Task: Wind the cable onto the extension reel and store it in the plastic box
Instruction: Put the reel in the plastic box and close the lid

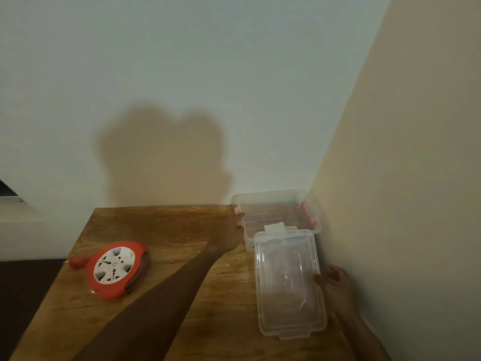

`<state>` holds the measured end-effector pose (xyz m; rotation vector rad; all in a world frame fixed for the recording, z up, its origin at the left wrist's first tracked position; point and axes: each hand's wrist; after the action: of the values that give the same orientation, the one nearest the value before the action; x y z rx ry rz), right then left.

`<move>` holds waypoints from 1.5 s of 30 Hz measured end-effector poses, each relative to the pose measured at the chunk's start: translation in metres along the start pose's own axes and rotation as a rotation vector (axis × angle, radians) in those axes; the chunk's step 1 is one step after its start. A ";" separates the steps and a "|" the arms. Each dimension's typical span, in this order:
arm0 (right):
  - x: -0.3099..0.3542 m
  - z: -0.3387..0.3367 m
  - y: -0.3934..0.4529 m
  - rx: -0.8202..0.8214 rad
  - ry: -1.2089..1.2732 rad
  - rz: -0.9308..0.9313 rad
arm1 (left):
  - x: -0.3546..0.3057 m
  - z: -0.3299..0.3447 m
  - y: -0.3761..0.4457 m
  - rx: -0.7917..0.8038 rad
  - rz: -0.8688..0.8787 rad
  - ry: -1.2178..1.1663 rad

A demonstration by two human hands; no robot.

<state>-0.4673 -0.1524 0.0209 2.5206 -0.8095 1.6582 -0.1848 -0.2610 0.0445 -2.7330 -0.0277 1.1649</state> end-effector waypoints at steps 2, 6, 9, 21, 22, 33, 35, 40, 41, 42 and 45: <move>-0.013 0.004 0.003 0.104 0.054 0.022 | -0.006 0.004 0.002 0.031 -0.052 -0.001; -0.044 0.010 0.007 0.207 0.080 0.031 | -0.007 0.012 0.008 -0.007 -0.110 -0.004; -0.040 0.006 -0.003 0.227 0.173 -0.015 | -0.004 0.012 0.007 -0.071 -0.131 -0.089; 0.051 0.059 -0.068 0.818 -0.217 -0.390 | 0.063 -0.106 -0.082 -0.219 -0.236 0.010; 0.056 0.073 -0.077 0.854 -0.262 -0.431 | 0.069 -0.113 -0.093 -0.228 -0.237 -0.018; 0.059 0.184 -0.116 0.894 -0.519 -0.576 | 0.148 -0.144 -0.140 -0.210 -0.185 -0.186; 0.050 0.196 -0.113 0.845 -0.590 -0.580 | 0.153 -0.141 -0.144 -0.189 -0.171 -0.245; 0.024 0.215 -0.103 0.544 -0.861 -0.675 | 0.160 -0.129 -0.141 -0.211 -0.143 -0.321; 0.022 0.216 -0.103 0.467 -0.879 -0.708 | 0.161 -0.128 -0.138 -0.215 -0.136 -0.328; 0.021 0.215 -0.104 0.406 -0.878 -0.742 | 0.161 -0.127 -0.136 -0.218 -0.132 -0.331; 0.022 0.214 -0.104 0.319 -0.825 -0.772 | 0.157 -0.124 -0.133 -0.227 -0.136 -0.346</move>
<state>-0.2342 -0.1333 -0.0258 3.1028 0.4921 0.5209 0.0198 -0.1347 0.0379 -2.6211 -0.4056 1.6666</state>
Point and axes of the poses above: each hand's wrist, its own y-axis towards the middle knuckle, its own z-axis out of the palm, x = y × z, and after that the axes turned 2 degrees about -z, right-handed
